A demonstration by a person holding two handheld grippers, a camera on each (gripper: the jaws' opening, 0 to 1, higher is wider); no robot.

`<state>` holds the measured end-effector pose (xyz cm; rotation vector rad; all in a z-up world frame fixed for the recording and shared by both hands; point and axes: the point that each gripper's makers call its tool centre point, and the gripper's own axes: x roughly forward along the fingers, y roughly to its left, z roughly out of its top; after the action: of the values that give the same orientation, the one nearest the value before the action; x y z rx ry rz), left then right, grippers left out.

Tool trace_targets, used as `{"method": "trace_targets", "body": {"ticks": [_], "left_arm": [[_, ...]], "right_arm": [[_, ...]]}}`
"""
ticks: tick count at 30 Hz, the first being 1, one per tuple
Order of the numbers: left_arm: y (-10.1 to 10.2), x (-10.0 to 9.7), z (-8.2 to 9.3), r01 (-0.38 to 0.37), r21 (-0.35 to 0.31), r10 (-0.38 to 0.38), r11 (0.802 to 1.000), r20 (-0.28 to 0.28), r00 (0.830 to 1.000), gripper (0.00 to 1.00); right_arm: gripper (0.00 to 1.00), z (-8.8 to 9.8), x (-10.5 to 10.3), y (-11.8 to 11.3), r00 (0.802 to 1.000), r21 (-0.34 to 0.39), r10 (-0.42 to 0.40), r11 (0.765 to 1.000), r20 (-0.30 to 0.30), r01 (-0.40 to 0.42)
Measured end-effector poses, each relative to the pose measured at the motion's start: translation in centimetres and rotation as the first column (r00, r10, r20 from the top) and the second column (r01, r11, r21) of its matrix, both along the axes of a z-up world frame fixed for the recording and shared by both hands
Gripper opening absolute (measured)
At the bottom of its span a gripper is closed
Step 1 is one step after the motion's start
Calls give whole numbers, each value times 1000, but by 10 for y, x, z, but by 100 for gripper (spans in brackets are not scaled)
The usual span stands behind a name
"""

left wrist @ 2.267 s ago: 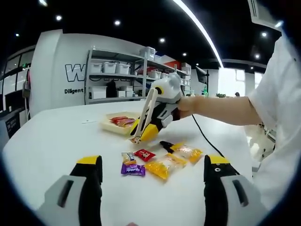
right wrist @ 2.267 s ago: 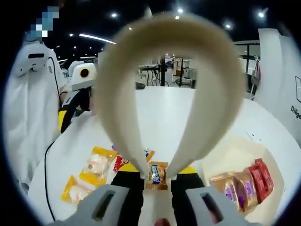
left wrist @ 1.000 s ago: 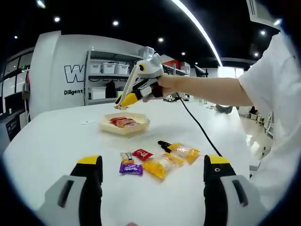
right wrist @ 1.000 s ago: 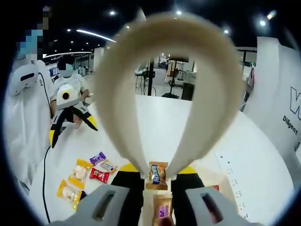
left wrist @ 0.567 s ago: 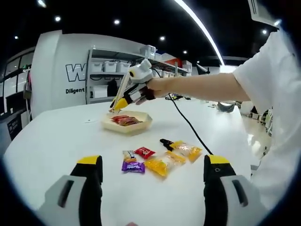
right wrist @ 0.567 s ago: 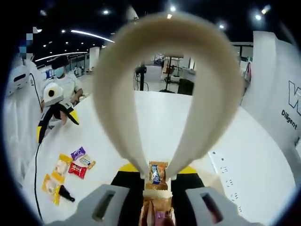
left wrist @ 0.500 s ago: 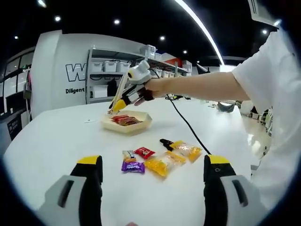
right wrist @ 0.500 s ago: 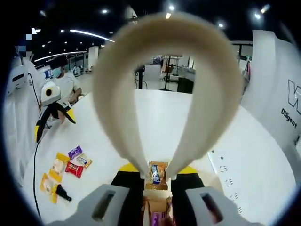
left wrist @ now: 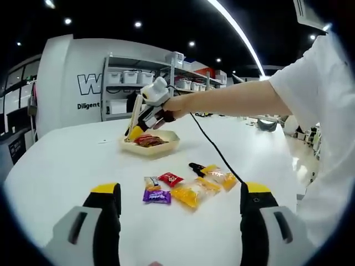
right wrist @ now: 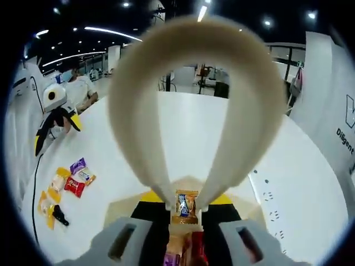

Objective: Place the target food into the container with the food tongs after gripping and lifting it, then release it inside without dropping or visibly crushing the food.

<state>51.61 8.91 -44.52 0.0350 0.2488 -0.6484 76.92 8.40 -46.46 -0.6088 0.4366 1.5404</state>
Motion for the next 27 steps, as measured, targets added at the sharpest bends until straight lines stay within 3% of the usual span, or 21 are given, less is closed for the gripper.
{"method": "trace_targets", "body": {"ticks": [18,27], "left_arm": [[3,0,-5,-6,3,6,1000,-12,1000,88],[3,1,-5,-6,4,7,1000,-13,1000,88]], "right_arm": [[17,-18,10,-3,1000,-19,-8,1000,1,8],[18,-16,13,-2,1000,-13,-7,1000,20,8]]}}
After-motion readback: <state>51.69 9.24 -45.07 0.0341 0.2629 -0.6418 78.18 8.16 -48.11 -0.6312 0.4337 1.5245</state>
